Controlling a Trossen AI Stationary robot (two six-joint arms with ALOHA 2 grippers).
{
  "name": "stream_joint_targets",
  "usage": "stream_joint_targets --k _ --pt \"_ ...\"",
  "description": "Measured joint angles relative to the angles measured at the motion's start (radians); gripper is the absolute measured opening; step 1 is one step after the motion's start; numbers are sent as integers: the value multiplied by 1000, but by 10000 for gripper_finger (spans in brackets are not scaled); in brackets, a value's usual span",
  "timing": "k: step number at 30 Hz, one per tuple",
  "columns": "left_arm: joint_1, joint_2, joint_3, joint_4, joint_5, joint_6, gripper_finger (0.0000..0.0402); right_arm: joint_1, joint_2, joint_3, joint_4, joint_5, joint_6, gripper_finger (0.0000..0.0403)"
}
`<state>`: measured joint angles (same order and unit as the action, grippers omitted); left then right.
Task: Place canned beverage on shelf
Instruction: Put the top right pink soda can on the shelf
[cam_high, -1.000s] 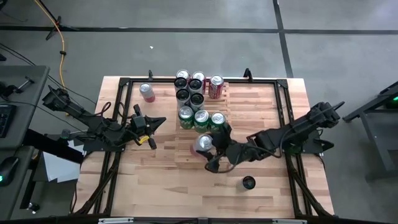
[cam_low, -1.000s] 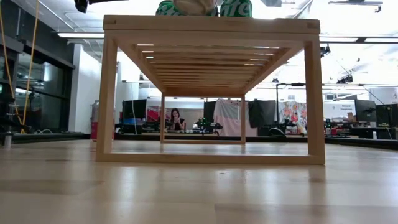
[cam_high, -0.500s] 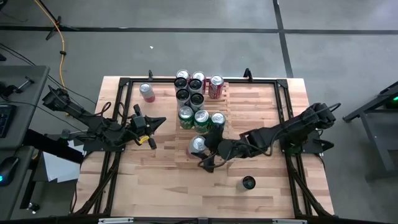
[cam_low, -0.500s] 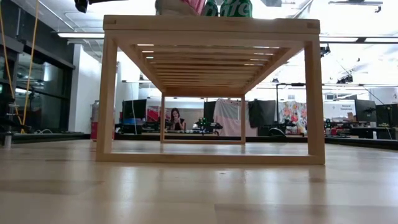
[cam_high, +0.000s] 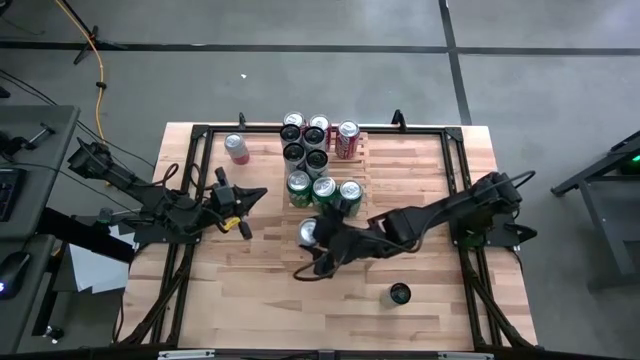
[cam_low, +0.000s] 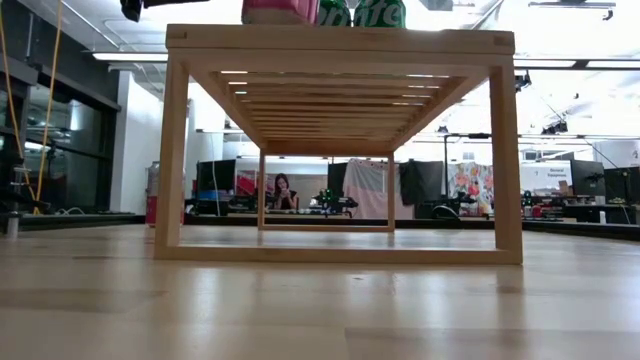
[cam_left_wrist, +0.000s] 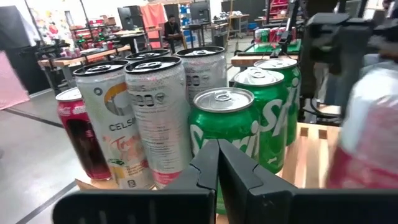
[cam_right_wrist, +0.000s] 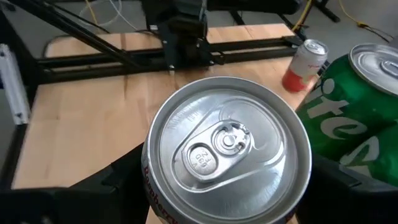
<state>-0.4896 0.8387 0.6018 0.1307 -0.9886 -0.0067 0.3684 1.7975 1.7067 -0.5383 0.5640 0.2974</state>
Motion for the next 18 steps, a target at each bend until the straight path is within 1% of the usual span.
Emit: stream_joint_targets --k 4,10,18 --pt "0 0 0 1 21 0 0 -12 28 22 -16 -6 8 280" --pt "0 0 0 0 21 0 0 -38 30 23 -64 -14 38 280" --pt "0 0 0 1 21 1 0 -54 30 23 -65 -39 35 280"
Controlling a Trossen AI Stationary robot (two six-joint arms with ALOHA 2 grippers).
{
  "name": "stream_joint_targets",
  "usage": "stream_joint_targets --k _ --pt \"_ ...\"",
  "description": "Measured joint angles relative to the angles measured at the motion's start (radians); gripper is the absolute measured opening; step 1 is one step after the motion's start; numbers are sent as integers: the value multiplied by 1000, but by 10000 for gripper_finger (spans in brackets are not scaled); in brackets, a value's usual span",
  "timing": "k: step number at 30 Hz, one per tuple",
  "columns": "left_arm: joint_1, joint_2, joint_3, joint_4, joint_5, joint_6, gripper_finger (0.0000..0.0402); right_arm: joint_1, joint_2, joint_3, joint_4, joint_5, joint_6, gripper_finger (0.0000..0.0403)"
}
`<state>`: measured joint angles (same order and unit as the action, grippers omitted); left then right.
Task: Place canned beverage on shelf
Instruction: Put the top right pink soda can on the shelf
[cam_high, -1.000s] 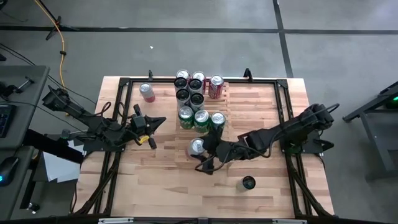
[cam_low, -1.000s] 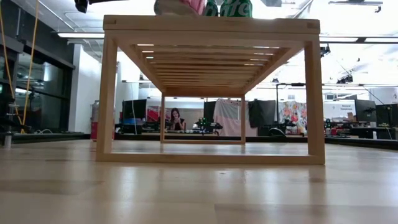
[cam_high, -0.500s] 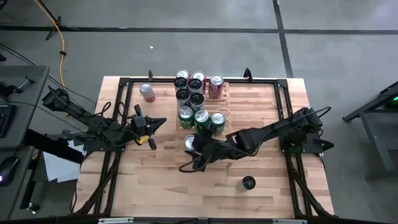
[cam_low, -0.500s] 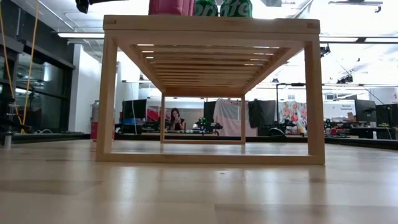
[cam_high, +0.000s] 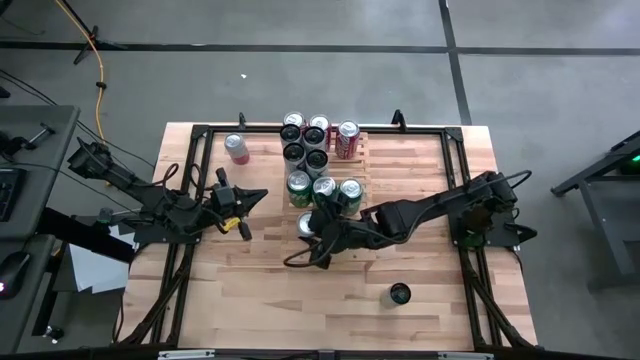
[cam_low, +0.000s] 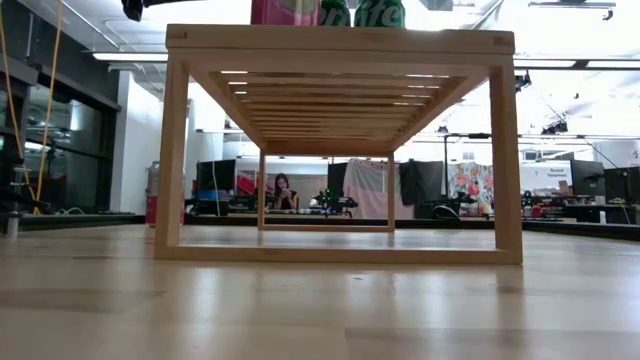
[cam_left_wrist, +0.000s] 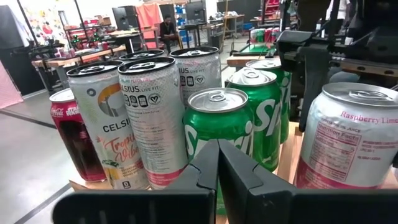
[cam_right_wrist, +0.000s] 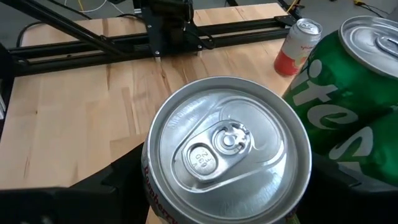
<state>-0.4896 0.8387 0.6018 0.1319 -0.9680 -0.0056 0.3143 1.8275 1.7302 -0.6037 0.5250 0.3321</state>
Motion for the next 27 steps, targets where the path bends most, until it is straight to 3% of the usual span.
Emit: stream_joint_targets --k 3,10,18,27 --pt "0 0 0 0 0 0 0 -5 0 0 0 0 0 288" --pt "0 0 0 0 0 2 0 -7 0 0 12 5 0 373" --pt "0 0 0 0 0 2 0 -4 -2 2 55 -4 -41 383" --pt "0 0 0 0 0 -1 0 29 -3 96 38 -6 -152 384"
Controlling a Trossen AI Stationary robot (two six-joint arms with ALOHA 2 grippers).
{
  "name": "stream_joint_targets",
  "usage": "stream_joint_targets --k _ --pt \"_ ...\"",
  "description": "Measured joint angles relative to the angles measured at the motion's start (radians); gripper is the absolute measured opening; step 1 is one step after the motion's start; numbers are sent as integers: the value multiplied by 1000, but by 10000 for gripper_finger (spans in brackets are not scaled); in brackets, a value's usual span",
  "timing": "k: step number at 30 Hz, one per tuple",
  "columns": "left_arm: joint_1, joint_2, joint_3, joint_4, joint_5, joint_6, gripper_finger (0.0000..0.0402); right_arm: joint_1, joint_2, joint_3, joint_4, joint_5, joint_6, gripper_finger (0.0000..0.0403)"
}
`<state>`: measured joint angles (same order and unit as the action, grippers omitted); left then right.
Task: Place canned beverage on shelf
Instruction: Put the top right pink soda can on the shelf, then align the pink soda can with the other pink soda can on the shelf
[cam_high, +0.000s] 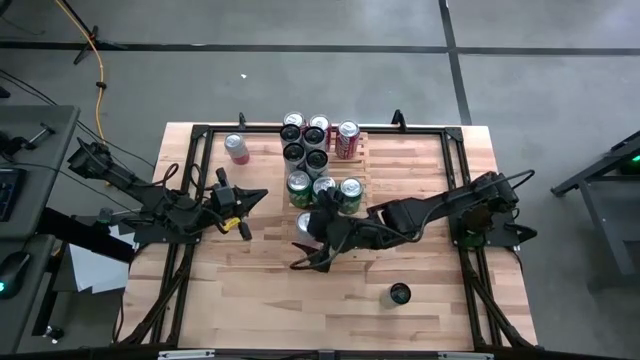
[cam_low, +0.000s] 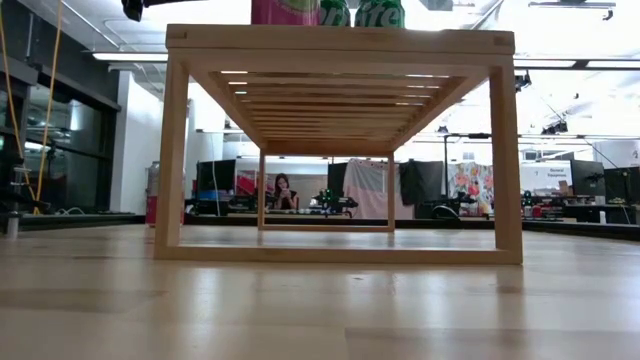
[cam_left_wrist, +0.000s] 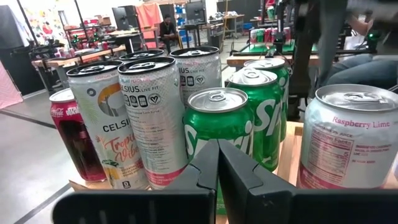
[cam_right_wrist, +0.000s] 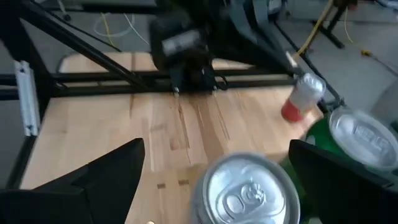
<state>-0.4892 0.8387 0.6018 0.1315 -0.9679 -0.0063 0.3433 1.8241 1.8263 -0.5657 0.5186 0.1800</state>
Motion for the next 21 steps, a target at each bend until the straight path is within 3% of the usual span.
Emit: stream_joint_targets --k 4,11,16,21 --pt "0 0 0 0 0 0 0 17 -2 49 -41 29 -45 385" --pt "-3 0 0 -11 1 -1 0 47 -2 114 -190 202 -49 385" --pt "-1 0 0 -59 -7 -36 0 71 -2 166 -400 321 75 385" --pt "13 0 0 -82 -84 -53 1 111 -1 228 -680 453 255 385"
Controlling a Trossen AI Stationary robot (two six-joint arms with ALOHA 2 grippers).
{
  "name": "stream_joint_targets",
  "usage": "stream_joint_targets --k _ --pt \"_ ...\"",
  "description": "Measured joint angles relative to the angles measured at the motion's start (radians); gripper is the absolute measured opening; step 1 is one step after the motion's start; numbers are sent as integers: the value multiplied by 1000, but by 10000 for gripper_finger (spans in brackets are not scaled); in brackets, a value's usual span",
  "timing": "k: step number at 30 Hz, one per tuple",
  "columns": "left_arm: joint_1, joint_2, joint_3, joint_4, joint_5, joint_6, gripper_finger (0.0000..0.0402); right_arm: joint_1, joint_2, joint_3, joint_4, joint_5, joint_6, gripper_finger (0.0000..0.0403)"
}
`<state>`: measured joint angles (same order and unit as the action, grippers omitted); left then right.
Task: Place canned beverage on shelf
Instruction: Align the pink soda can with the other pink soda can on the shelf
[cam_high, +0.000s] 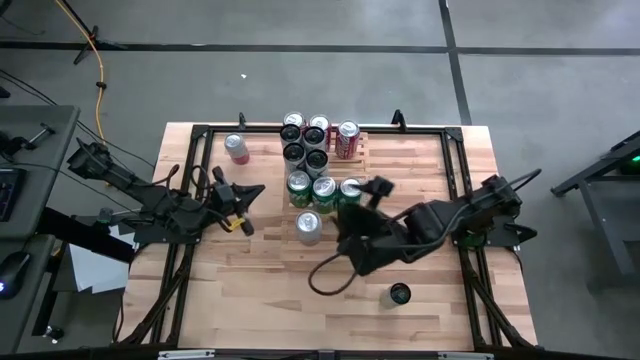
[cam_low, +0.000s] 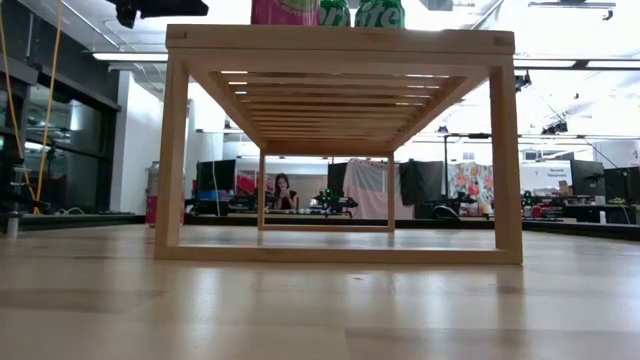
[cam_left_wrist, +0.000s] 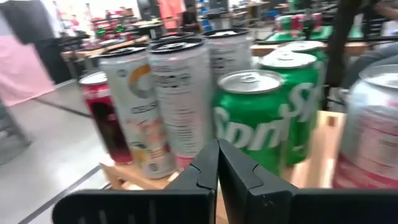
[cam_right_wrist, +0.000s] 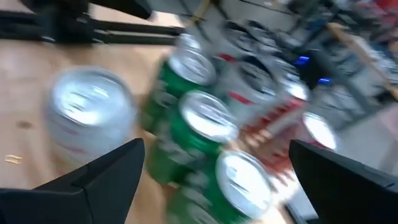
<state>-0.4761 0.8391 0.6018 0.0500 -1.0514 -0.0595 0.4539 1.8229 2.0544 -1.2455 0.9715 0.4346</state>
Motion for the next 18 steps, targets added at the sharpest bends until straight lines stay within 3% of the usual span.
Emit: stream_joint_targets --k 5,8,12,18 --pt "27 -2 0 -1 -74 18 9 43 -5 50 -338 132 309 385" --pt "72 -2 0 -2 -103 19 18 52 -74 -30 -293 133 292 385" --pt "189 -4 0 -43 -99 10 33 31 -163 -139 -318 154 424 385" --pt "465 -9 0 -161 38 -55 71 -1 -319 -342 -303 150 556 385"
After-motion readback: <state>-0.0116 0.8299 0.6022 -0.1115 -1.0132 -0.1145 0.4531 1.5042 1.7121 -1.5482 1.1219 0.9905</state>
